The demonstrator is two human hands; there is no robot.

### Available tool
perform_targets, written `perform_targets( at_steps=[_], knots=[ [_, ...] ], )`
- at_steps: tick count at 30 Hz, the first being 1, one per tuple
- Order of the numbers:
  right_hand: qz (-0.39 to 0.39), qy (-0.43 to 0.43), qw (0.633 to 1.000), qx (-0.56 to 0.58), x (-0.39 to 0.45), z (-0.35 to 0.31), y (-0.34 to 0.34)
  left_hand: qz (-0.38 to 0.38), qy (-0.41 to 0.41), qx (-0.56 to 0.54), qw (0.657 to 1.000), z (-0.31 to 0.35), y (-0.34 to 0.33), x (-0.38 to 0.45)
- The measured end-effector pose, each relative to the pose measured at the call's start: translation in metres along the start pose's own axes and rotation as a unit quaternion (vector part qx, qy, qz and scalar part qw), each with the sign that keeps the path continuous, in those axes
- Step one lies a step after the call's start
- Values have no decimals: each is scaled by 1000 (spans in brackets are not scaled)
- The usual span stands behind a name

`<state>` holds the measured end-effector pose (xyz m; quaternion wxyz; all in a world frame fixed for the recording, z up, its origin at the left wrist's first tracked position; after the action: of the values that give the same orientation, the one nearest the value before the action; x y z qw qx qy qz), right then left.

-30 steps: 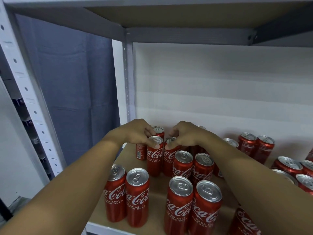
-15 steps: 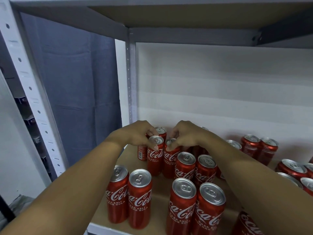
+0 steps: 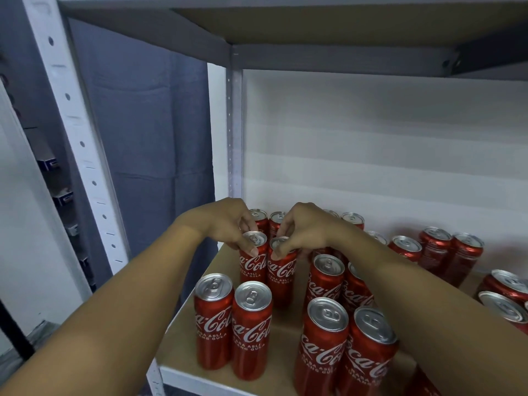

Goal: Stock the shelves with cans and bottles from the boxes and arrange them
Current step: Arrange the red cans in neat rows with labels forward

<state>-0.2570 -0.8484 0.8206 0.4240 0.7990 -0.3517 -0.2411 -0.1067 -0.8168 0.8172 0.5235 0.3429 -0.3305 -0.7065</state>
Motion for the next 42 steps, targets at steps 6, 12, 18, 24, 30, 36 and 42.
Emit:
perform_targets(
  at_steps=[6, 12, 18, 24, 30, 36, 42],
  knots=[
    [-4, 5, 1000, 24, -1, -12, -10, -32, 75, 42, 996, -2, 1, -12],
    [-7, 0, 998, 60, -4, -20, -20, -14, 105, -6, 994, -12, 1, -28],
    [10, -10, 997, 81, -11, -18, -21, 57, 133, -154, 977, -28, -8, -44],
    [31, -28, 996, 78, -20, -9, -25, 122, 125, -338, 925, -39, -31, -56],
    [56, -46, 993, 95, -21, -6, -27, 155, 104, -414, 891, -43, -39, -62],
    [57, -63, 990, 116, -22, -9, -29, 162, 108, -415, 889, -46, -36, -61],
    [62, -57, 987, 137, -21, -13, -35, 186, 125, -405, 886, -59, -33, -57]
  ],
)
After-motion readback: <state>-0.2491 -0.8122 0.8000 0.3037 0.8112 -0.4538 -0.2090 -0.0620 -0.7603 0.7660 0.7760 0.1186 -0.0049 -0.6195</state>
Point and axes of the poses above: each hand's wrist, its own x-axis towards the middle knuckle, its own y-axis out of the back of the hand, z = x × y, the point moved 8 cm from there along x, towards the middle knuckle, and after that the axes turned 1 degree about -z, right-handed, at the moved point
